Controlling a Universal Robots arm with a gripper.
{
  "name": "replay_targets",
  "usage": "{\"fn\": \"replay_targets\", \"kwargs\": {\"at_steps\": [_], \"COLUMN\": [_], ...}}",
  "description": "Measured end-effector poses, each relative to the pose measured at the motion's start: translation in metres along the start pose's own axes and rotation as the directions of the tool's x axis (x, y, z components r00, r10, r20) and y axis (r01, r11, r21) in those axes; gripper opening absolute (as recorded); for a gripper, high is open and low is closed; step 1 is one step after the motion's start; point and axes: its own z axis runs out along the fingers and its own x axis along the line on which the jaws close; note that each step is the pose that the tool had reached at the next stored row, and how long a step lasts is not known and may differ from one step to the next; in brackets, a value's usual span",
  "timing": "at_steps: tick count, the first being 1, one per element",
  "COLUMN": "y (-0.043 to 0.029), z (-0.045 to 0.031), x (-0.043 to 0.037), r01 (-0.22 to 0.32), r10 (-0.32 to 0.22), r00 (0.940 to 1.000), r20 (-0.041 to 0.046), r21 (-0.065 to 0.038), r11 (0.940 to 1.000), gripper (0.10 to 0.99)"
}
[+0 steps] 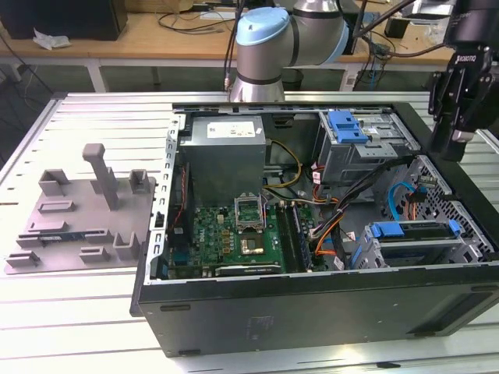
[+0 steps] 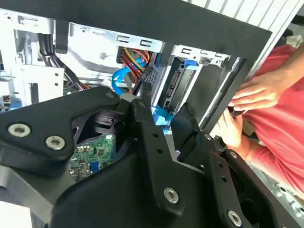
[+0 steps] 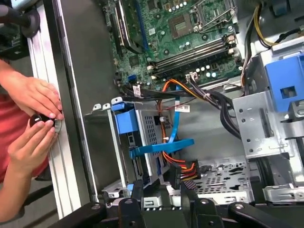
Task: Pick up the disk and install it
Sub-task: 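Insert the first disk wire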
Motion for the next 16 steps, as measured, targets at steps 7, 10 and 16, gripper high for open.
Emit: {"fn": "replay_targets", "kwargs": {"at_steps": [7,10,16], "y": [0.0002,0.0007,0.0024], "z": [0.0065,0.0085,0.0100], "x": [-0.0035,-0.0070,-0.0166], "r01": [-0.006,-0.005,0.007], "r10": [0.006,0.005,-0.008], "r00": [0.9993,0.9992,0.9982], "r20": [-0.0360,-0.0388,-0.0587], "r21": [0.002,0.000,-0.025], "r11": [1.0000,1.0000,0.9997], "gripper": [0.443,0.443,0.443]}}
